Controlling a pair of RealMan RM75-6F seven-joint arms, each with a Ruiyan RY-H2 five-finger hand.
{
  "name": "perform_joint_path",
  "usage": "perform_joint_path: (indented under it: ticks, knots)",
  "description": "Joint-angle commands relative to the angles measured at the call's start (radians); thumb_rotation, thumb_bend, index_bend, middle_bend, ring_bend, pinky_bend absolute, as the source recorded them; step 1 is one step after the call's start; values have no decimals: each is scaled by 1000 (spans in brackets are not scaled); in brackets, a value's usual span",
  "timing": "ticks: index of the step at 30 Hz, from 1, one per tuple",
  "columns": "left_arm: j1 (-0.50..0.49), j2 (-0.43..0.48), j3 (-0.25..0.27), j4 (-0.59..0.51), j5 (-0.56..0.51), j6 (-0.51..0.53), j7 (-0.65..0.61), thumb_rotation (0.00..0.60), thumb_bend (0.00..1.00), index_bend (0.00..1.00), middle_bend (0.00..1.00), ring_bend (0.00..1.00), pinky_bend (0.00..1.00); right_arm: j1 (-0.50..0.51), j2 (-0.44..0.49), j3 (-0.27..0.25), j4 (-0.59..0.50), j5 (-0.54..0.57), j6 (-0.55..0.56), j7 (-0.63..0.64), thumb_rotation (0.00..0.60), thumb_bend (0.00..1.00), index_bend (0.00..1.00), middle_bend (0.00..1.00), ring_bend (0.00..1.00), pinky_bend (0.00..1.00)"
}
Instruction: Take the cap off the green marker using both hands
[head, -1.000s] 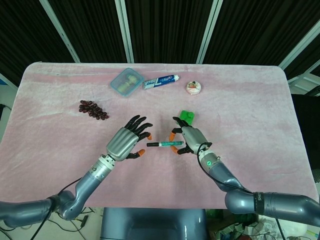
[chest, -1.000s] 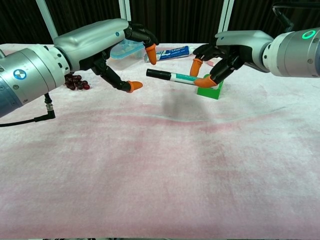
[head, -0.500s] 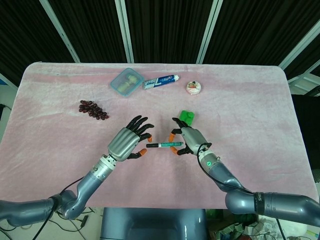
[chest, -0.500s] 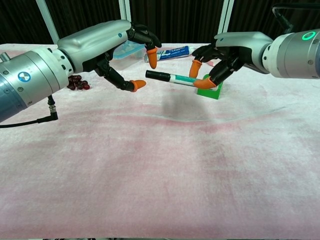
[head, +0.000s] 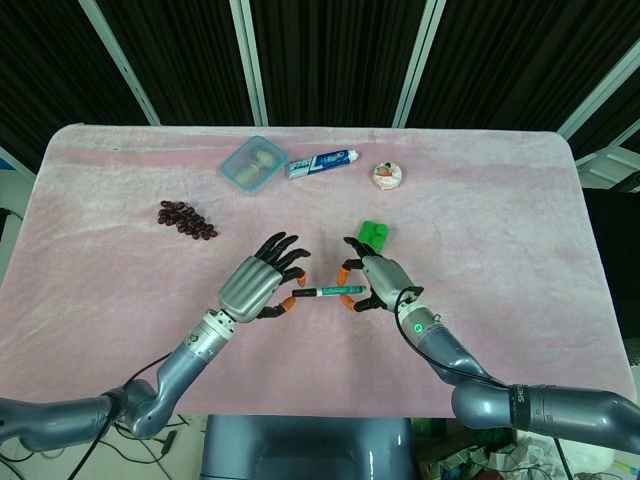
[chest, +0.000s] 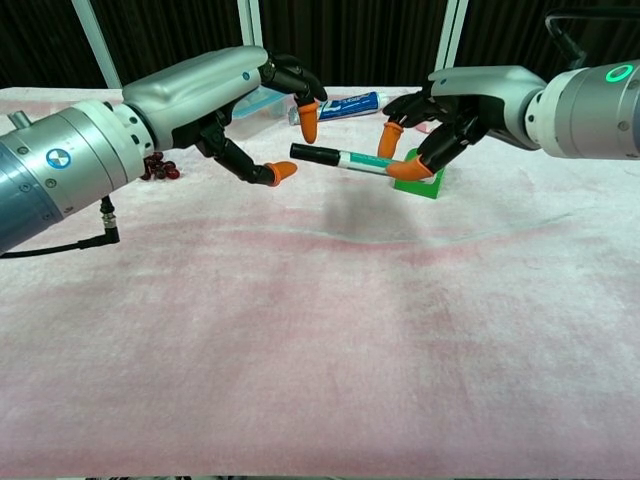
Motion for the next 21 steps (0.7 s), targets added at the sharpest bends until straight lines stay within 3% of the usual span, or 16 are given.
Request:
perform_joint_path:
  ticks: [1,21]
  knots:
    - [0,-3,1,1,1,2,-2,600,338,470,204,0,48,1,-1,-2,2,0,-2,1,600,421,849,0,11,162]
    - [-5,-15,10,8,5,7,-19,600,408,528,224,0,52,-4,4,-5,1,-7,-3,16,600,433,857,0,11,162]
